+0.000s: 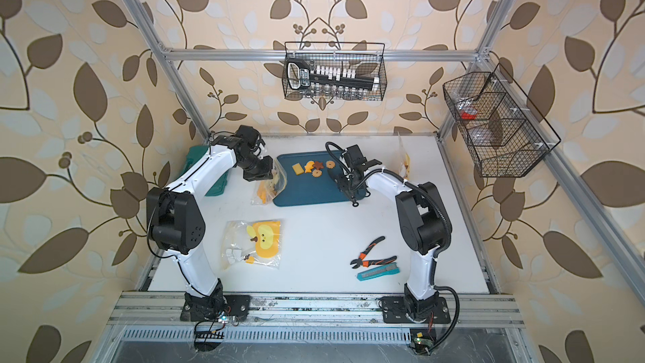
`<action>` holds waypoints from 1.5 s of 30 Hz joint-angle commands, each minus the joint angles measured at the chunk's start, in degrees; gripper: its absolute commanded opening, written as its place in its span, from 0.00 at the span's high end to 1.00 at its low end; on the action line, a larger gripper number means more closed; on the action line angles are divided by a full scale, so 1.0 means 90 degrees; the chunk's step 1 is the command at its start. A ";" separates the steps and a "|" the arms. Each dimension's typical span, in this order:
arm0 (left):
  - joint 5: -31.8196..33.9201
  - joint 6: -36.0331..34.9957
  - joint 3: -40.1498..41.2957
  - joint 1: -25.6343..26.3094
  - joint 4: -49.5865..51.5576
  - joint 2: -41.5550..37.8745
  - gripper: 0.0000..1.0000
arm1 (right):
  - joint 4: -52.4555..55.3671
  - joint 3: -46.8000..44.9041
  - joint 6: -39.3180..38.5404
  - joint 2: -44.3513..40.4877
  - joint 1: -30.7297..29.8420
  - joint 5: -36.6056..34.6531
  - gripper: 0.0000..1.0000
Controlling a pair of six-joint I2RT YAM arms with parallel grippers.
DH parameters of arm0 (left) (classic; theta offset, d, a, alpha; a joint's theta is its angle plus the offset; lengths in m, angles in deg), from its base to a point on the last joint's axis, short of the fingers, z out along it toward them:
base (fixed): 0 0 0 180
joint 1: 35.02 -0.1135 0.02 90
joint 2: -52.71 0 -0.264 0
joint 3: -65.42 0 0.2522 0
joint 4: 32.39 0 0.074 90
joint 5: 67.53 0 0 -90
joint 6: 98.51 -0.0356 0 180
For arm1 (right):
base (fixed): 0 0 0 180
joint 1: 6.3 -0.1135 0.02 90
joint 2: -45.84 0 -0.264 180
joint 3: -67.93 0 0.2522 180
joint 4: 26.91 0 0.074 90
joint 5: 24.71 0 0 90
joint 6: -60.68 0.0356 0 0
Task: Put the cookies into a resealable bag to prevent moisture
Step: Pick up the cookie from the tray, then place the cookie in the ziploc bag.
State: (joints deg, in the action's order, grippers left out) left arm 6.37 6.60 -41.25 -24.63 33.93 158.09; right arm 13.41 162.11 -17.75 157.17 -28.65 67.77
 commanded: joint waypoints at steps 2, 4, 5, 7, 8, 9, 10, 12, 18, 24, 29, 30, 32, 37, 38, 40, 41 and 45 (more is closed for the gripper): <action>-0.0096 0.0037 0.0020 -0.0071 -0.0048 -0.0282 1.00 | 0.0143 0.0581 -0.0007 0.0430 0.0071 0.0324 0.45; -0.0106 0.0034 0.0020 -0.0071 -0.0047 -0.0278 1.00 | 0.0169 0.0778 -0.0032 0.0621 0.0082 0.0378 0.45; -0.0106 0.0039 0.0020 -0.0071 -0.0048 -0.0283 1.00 | 0.0214 0.0906 -0.0044 0.0731 0.0088 0.0384 0.45; -0.0098 0.0024 0.0020 -0.0071 -0.0039 -0.0282 1.00 | 0.0333 0.1121 -0.0065 0.0927 0.0100 0.0388 0.45; -0.0097 0.0027 0.0011 -0.0071 -0.0029 -0.0275 1.00 | 0.0358 0.1224 -0.0075 0.1014 0.0110 0.0403 0.45; -0.0095 0.0019 0.0010 -0.0070 -0.0029 -0.0274 1.00 | 0.0362 0.1288 -0.0077 0.1072 0.0112 0.0423 0.45; -0.0091 0.0020 0.0003 -0.0071 -0.0019 -0.0269 1.00 | 0.0373 0.1347 -0.0075 0.1125 0.0112 0.0450 0.45; -0.0112 0.0010 0.0000 -0.0071 -0.0010 -0.0247 1.00 | 0.0437 0.1458 -0.0092 0.1226 0.0118 0.0480 0.47; -0.0224 0.0010 -0.0009 -0.0067 -0.0009 -0.0168 1.00 | 0.0398 0.1257 -0.0146 0.0994 0.0118 0.0349 0.60; -0.0284 -0.0028 -0.0047 -0.0071 0.0030 -0.0091 1.00 | 0.0142 0.0587 -0.0087 0.0082 0.0109 0.0234 0.65; -0.0503 -0.0059 -0.0126 -0.0069 0.0087 0.0086 1.00 | -0.0098 -0.0195 -0.0086 -0.0866 -0.0058 0.0166 0.66; -0.0551 -0.0058 -0.0143 -0.0071 0.0105 0.0129 1.00 | -0.0141 -0.0347 -0.0099 -0.1055 -0.0115 0.0192 0.66; -0.0639 -0.0061 -0.0165 -0.0070 0.0118 0.0192 1.00 | -0.0198 -0.0563 -0.0163 -0.1354 -0.0265 0.0310 0.67; -0.0682 -0.0061 -0.0166 -0.0071 0.0132 0.0235 1.00 | -0.0371 -0.0820 -0.0662 -0.1915 -0.0866 0.0952 0.68; -0.0689 -0.0060 -0.0166 -0.0071 0.0132 0.0245 1.00 | -0.0385 -0.0804 -0.0769 -0.1997 -0.1003 0.1018 0.68; -0.0702 -0.0074 -0.0167 -0.0071 0.0137 0.0254 1.00 | -0.0351 -0.0722 -0.0973 -0.2099 -0.1227 0.1175 0.69; -0.0711 -0.0074 -0.0180 -0.0063 0.0142 0.0263 1.00 | -0.0301 -0.0644 -0.1100 -0.2116 -0.1343 0.1236 0.70; -0.0722 -0.0081 -0.0177 -0.0062 0.0147 0.0268 1.00 | 0.0096 -0.0258 -0.1478 -0.1916 -0.1710 0.1279 0.70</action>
State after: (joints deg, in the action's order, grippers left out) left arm 1.41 6.56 -41.16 -24.63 34.12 160.47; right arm 12.84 156.43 -26.75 139.79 -42.97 77.08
